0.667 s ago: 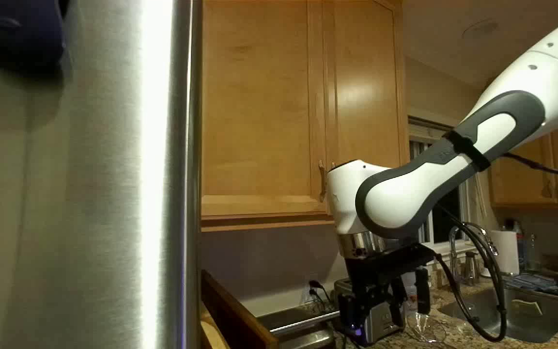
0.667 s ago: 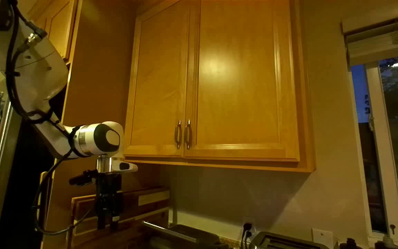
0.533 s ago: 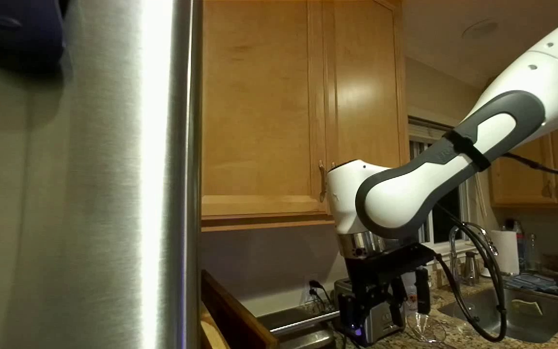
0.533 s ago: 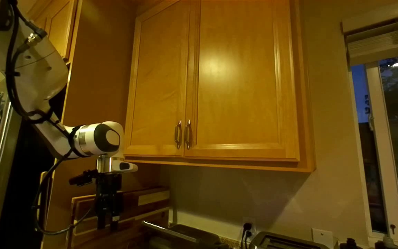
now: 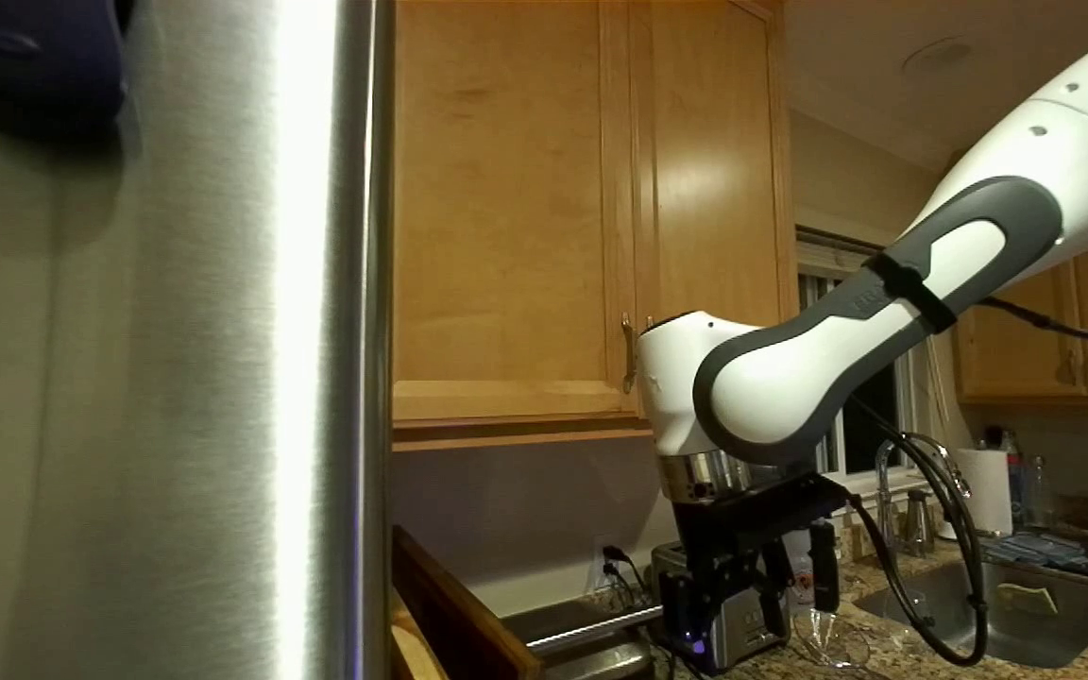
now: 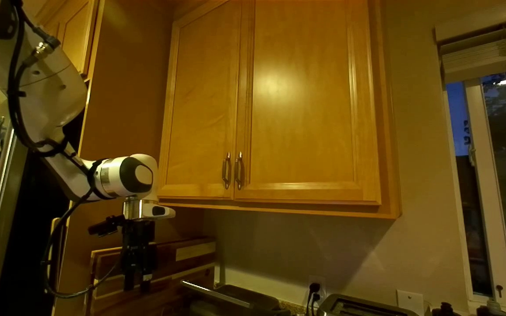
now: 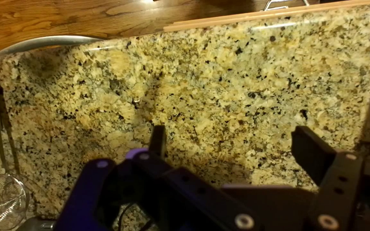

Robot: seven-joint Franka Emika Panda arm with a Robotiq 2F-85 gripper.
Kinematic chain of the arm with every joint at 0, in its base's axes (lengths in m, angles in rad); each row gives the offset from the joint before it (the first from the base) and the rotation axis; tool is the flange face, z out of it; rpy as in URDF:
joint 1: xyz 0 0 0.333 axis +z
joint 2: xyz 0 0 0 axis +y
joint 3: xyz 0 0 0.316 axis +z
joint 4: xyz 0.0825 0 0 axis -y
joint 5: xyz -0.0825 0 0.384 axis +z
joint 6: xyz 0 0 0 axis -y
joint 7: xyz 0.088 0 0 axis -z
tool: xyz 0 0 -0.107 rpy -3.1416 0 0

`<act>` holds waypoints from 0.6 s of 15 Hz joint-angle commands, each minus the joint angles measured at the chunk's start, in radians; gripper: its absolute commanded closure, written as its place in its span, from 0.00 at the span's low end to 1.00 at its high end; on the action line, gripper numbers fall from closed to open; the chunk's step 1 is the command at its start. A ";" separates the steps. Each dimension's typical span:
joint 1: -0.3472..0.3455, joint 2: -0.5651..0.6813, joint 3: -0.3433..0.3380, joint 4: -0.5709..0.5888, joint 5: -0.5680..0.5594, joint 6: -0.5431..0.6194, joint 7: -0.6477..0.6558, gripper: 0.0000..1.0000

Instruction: Open the top right cabinet door,take out the wooden utensil and close the door

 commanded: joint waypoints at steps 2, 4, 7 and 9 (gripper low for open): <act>0.025 -0.037 -0.065 -0.026 -0.004 0.068 -0.011 0.00; 0.014 -0.063 -0.086 -0.040 -0.023 0.120 -0.008 0.00; -0.012 -0.109 -0.117 -0.057 -0.100 0.201 0.000 0.00; -0.028 -0.143 -0.138 -0.061 -0.135 0.230 -0.008 0.00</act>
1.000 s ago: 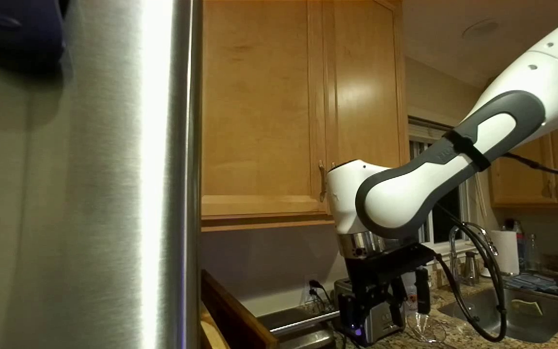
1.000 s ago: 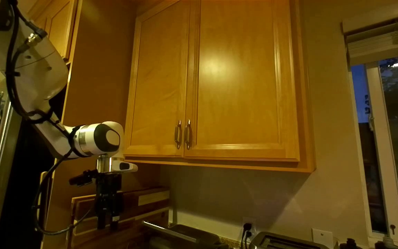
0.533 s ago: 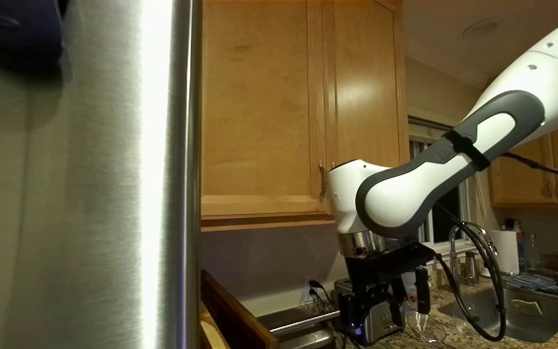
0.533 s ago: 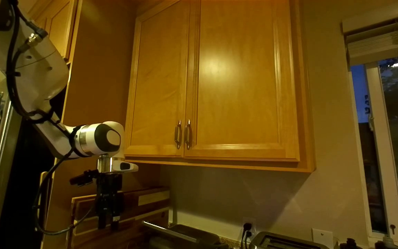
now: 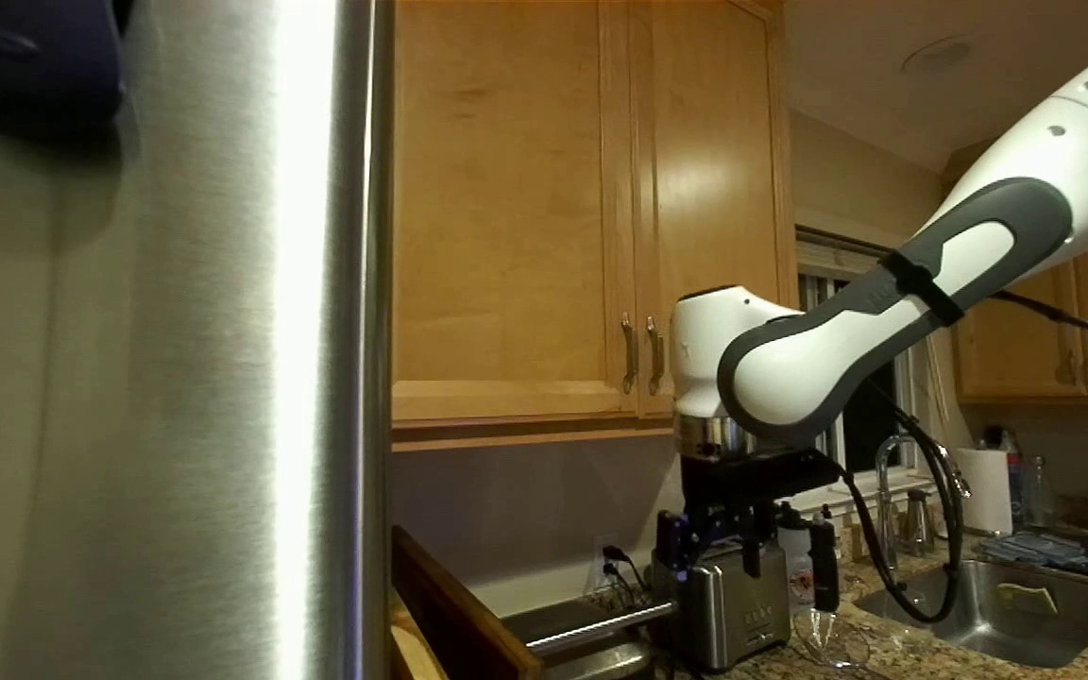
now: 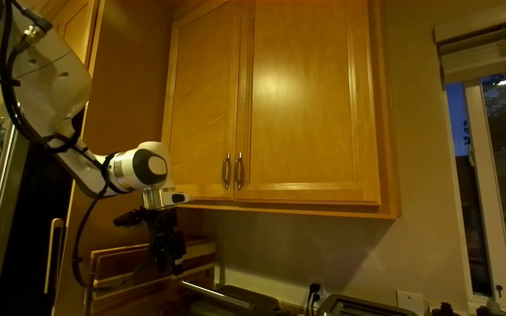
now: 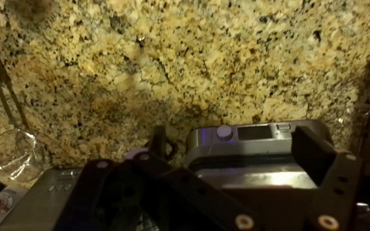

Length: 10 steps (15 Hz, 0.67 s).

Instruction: Open the top right cabinet door,take out the wooden utensil and close the door

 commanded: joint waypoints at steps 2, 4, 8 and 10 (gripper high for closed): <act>-0.044 -0.135 -0.041 -0.056 -0.092 0.086 0.000 0.00; -0.073 -0.181 -0.048 -0.059 -0.133 0.111 0.007 0.00; -0.119 -0.249 -0.039 -0.064 -0.158 0.128 0.018 0.00; -0.116 -0.201 -0.035 -0.012 -0.124 0.090 -0.006 0.00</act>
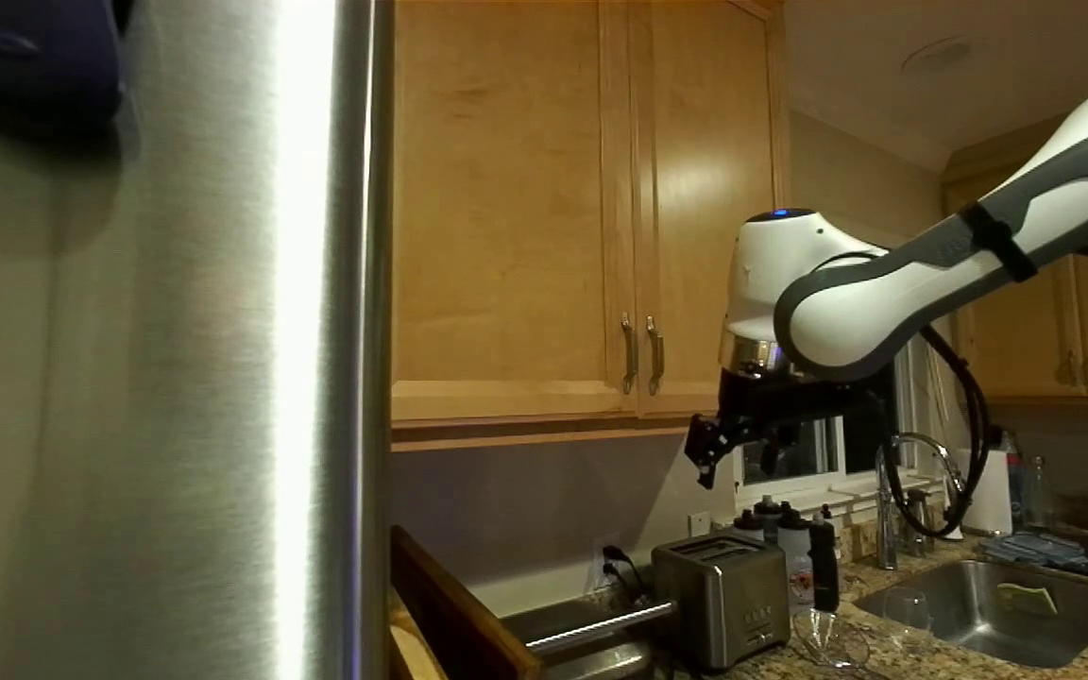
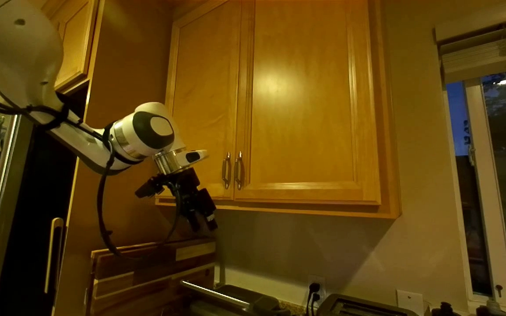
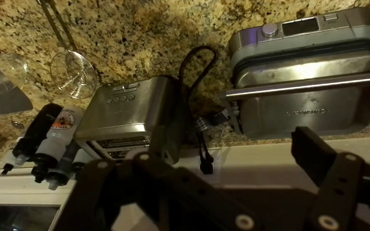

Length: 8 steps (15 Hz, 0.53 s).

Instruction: Open the top right cabinet door,take out the wooden utensil and close the door

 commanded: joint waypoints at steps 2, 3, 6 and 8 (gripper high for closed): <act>-0.011 -0.017 0.014 -0.007 0.008 -0.001 -0.005 0.00; -0.011 -0.019 0.016 -0.010 0.008 -0.001 -0.004 0.00; -0.011 -0.019 0.017 -0.012 0.008 -0.001 -0.004 0.00; -0.011 -0.023 0.001 0.003 0.018 0.018 -0.016 0.00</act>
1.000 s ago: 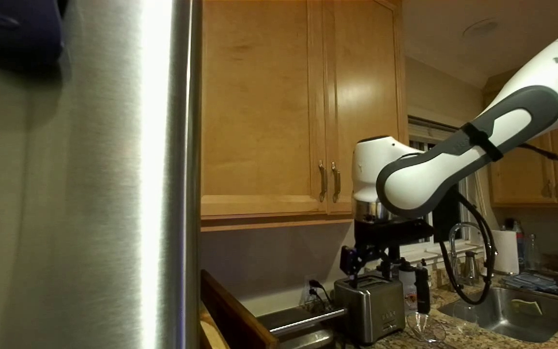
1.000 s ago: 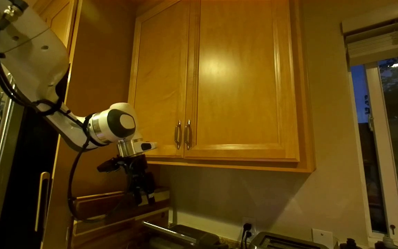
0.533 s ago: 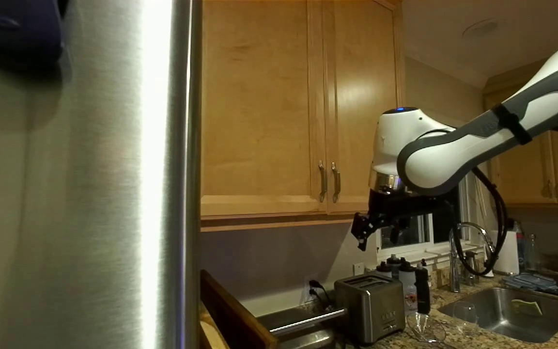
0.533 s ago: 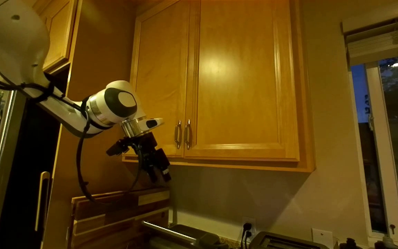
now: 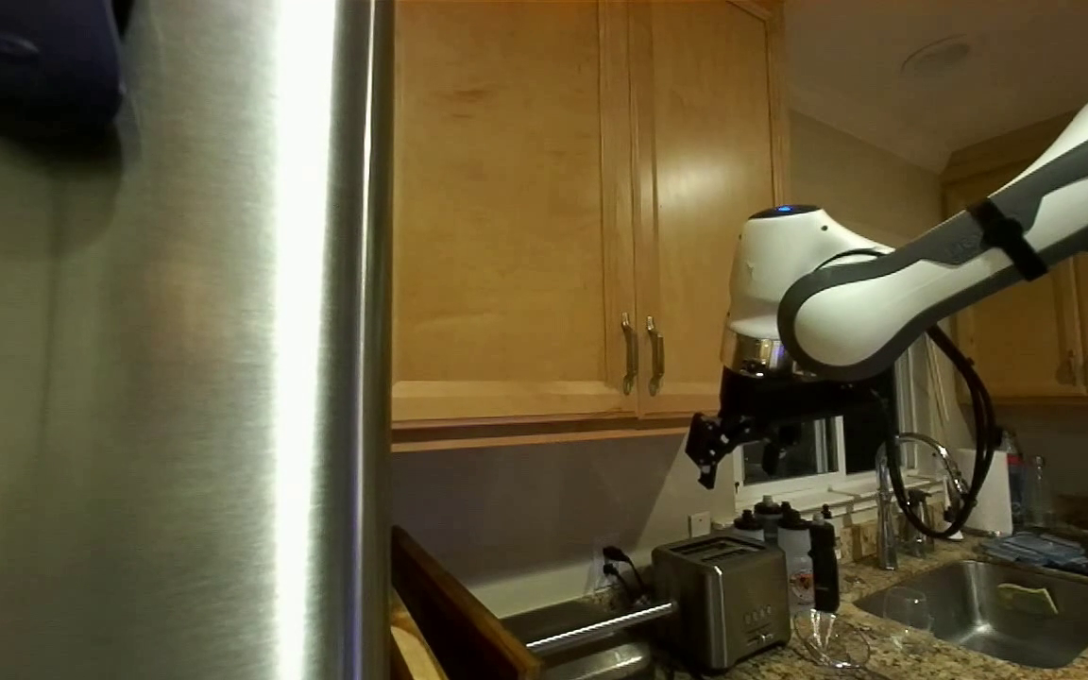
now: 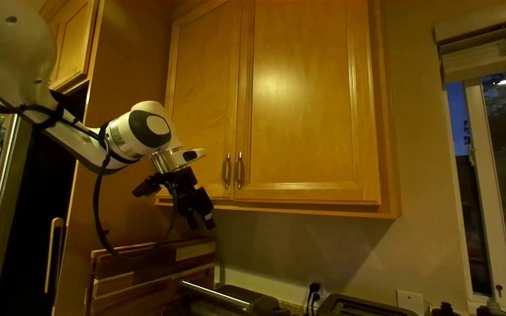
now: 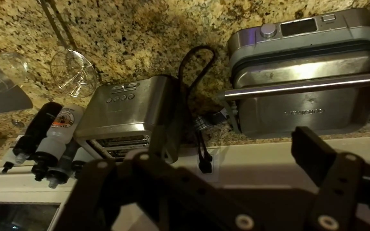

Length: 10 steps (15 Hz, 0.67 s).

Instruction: Open the top right cabinet door,take out the wooden utensil and close the door

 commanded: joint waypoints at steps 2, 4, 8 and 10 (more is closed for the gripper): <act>0.006 -0.021 -0.045 0.032 0.062 0.046 -0.067 0.00; 0.007 -0.026 -0.075 0.058 0.110 0.092 -0.105 0.00; -0.004 -0.002 -0.110 0.112 0.187 0.181 -0.184 0.00; -0.003 0.007 -0.118 0.130 0.216 0.208 -0.210 0.00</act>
